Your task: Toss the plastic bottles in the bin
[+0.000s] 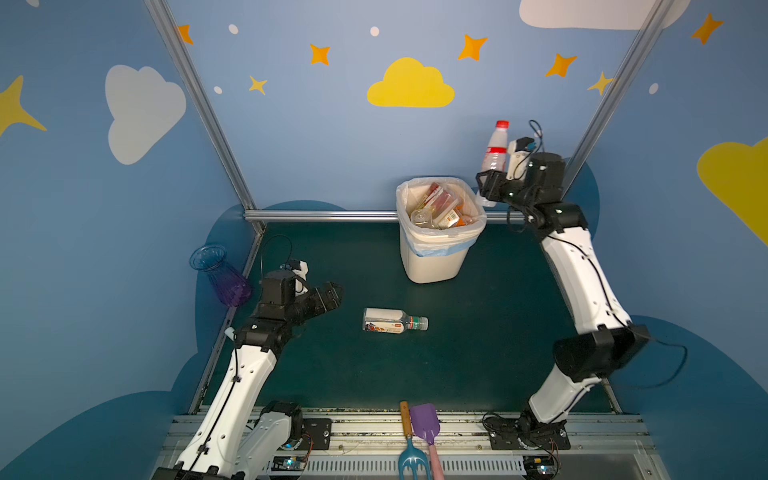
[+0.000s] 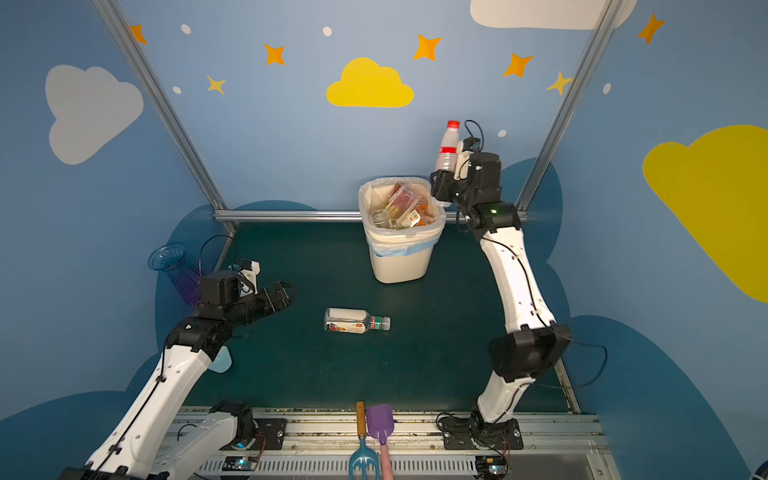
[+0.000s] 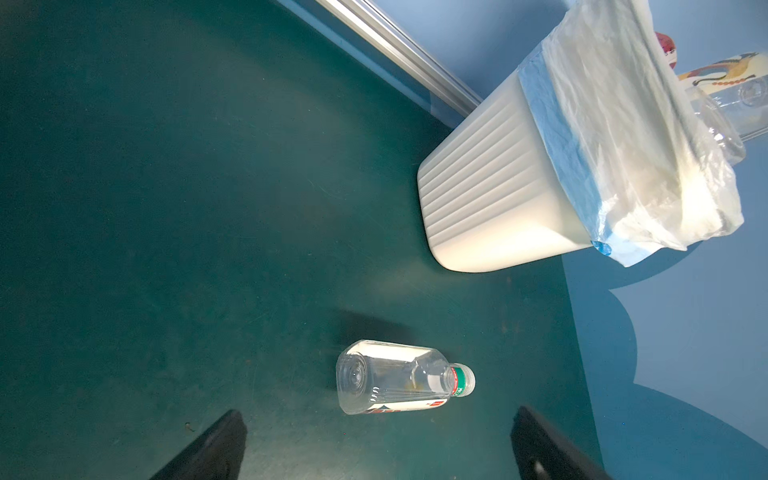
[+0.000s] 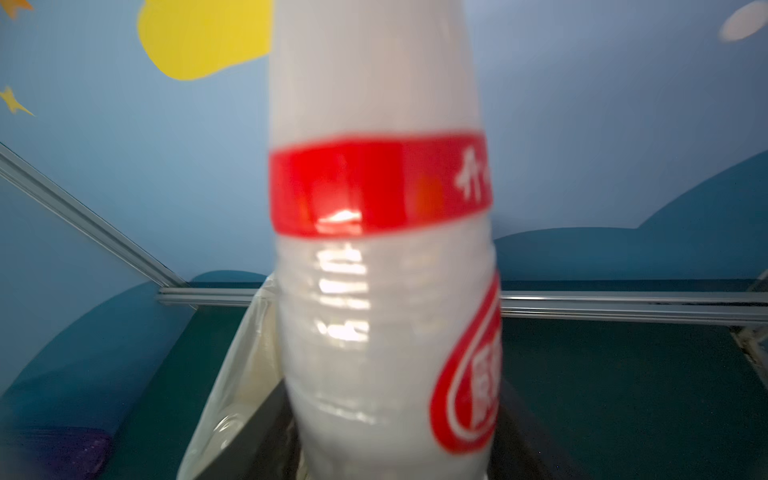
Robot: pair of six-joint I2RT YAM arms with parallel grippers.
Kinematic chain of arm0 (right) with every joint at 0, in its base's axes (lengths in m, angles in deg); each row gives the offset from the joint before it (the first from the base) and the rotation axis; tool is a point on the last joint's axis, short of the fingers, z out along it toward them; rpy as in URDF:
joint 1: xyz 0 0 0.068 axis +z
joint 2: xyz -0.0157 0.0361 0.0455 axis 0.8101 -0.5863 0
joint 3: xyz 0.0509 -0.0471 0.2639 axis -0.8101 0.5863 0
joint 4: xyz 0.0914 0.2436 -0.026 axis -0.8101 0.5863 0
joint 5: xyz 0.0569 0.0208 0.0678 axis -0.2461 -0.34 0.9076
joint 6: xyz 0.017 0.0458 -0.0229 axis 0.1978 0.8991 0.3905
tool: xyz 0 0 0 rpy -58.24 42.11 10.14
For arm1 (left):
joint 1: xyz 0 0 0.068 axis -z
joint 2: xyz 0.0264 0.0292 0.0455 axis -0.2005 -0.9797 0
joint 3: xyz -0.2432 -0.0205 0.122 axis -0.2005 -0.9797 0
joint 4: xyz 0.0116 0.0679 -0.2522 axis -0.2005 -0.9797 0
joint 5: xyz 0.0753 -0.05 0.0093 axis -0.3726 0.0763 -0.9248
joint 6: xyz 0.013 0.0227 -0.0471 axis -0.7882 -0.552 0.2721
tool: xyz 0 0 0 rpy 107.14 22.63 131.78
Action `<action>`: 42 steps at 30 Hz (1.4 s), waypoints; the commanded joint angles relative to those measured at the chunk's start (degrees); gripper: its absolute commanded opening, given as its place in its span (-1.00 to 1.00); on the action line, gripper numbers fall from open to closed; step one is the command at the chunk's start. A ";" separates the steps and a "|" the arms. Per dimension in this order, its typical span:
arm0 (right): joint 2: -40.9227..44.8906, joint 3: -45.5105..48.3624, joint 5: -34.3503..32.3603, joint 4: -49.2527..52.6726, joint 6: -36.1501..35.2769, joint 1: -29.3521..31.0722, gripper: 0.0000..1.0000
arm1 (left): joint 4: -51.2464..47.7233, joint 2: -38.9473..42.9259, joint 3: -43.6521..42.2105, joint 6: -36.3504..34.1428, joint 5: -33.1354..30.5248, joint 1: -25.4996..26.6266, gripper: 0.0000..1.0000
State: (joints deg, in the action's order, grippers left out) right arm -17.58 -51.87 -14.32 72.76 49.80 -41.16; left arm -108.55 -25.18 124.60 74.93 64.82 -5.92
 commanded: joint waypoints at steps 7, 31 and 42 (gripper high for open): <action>4.45 0.18 1.70 4.64 -0.47 -0.22 0.64 | -1.46 2.51 -0.39 -0.98 -0.02 -0.97 0.99; 12.29 15.03 2.41 -1.73 0.92 -4.61 0.62 | -0.32 1.05 -1.51 0.10 0.75 -1.08 0.99; 13.02 20.89 1.67 -2.57 4.02 -9.19 0.63 | 2.15 -2.71 -2.45 1.60 0.40 -1.08 0.99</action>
State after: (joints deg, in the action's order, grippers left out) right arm -5.99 -31.96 -12.14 71.29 52.20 -49.03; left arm -107.81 -27.37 122.44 76.11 65.72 -6.70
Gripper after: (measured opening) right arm 0.813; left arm 0.995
